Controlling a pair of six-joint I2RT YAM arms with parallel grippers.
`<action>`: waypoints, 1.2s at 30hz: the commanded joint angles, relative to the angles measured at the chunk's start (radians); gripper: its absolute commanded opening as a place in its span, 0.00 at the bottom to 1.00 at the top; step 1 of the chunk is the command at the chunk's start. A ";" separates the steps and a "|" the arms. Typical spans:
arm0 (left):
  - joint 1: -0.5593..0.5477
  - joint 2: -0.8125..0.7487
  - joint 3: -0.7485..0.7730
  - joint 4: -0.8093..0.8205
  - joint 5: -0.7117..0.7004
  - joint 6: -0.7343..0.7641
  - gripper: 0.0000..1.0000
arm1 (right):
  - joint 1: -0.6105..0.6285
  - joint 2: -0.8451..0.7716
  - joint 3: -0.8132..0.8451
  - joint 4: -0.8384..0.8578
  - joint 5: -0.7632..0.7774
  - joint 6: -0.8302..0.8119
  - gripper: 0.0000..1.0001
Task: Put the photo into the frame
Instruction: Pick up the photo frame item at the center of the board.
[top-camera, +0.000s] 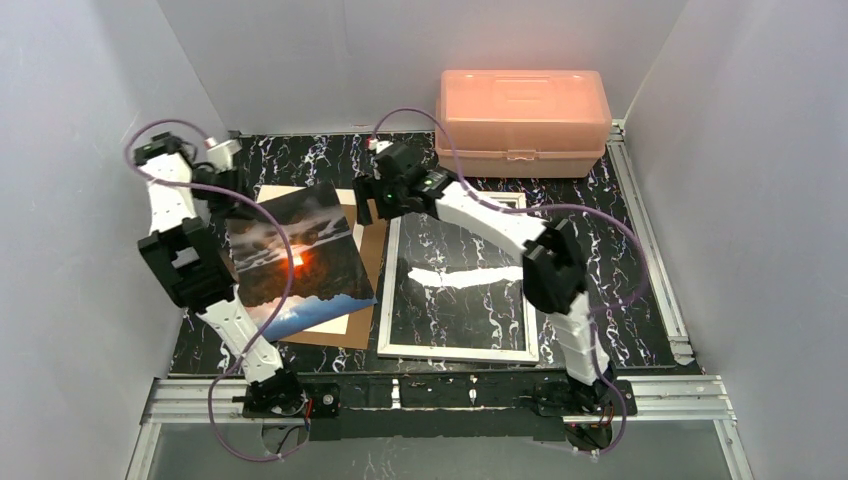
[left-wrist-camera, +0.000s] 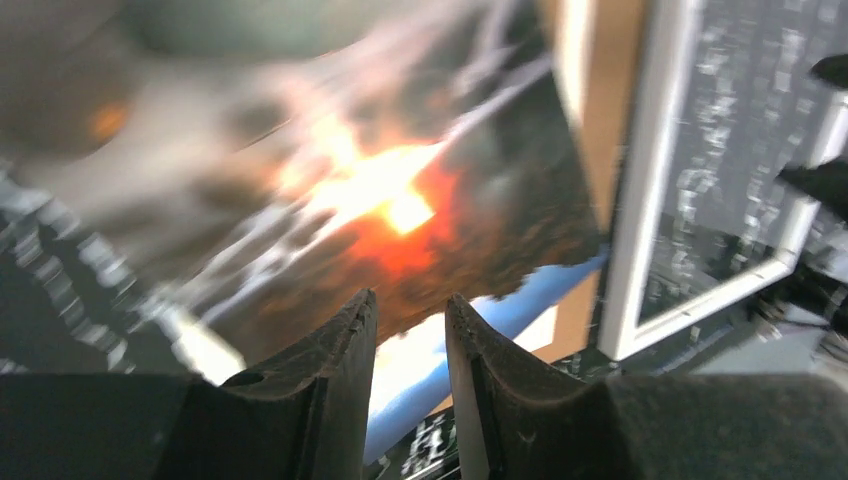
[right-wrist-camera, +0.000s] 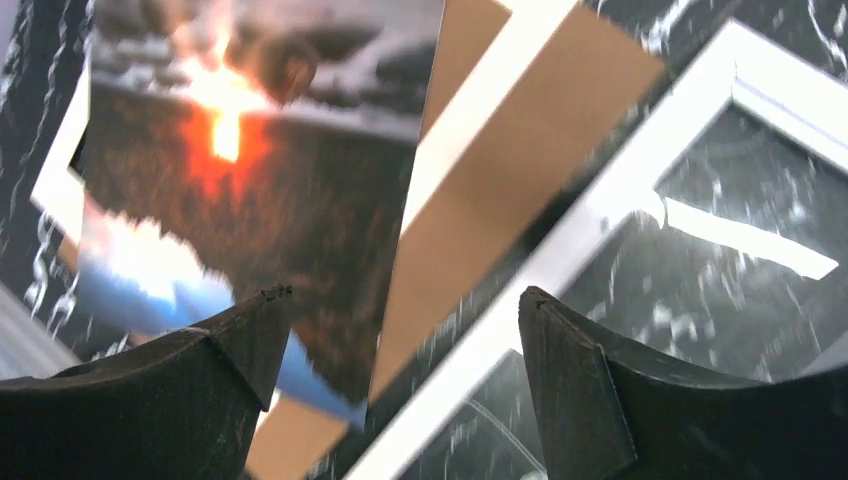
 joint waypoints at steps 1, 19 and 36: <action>0.091 0.022 -0.024 -0.046 -0.195 0.097 0.29 | -0.018 0.250 0.282 -0.008 0.022 0.031 0.90; 0.102 0.174 -0.162 0.391 -0.545 0.016 0.08 | -0.041 0.533 0.459 0.161 0.051 0.132 0.91; 0.078 0.195 -0.243 0.418 -0.553 0.057 0.06 | -0.086 0.645 0.501 0.345 0.105 0.136 0.92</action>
